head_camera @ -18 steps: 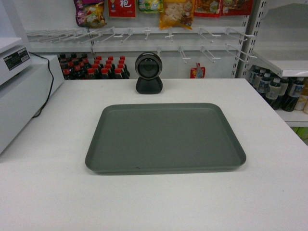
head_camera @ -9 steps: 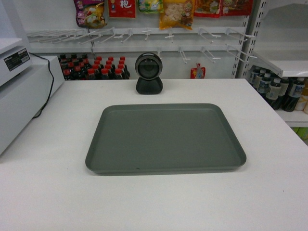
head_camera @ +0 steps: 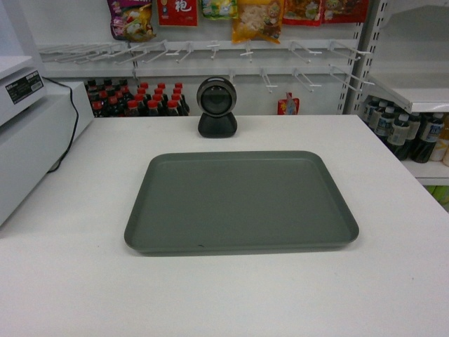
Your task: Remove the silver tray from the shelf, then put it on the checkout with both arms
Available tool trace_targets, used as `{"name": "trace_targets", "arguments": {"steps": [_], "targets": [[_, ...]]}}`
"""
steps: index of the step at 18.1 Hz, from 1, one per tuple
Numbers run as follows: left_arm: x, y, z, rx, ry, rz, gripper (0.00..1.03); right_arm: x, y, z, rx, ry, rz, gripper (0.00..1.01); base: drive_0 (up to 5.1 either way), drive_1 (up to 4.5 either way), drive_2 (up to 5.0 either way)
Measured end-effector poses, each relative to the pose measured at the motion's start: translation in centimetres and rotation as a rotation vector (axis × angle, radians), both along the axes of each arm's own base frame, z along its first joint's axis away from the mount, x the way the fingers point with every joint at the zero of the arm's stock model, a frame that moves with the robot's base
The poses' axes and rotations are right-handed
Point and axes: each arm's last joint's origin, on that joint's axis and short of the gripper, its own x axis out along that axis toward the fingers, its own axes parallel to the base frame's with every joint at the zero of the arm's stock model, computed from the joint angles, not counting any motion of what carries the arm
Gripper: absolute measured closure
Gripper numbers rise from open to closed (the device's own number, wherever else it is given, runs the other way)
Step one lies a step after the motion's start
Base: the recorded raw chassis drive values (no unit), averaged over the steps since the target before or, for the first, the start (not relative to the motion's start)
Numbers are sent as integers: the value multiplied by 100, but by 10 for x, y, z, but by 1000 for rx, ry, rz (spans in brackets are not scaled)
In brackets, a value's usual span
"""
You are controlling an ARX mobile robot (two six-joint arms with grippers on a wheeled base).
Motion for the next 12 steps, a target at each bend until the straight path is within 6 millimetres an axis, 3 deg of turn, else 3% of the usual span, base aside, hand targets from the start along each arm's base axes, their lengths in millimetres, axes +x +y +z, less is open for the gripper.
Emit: {"name": "trace_targets", "arguments": {"steps": [12], "targets": [[0, 0, 0, 0, 0, 0, 5, 0, 0, 0, 0, 0, 0, 3, 0, 0, 0]]}}
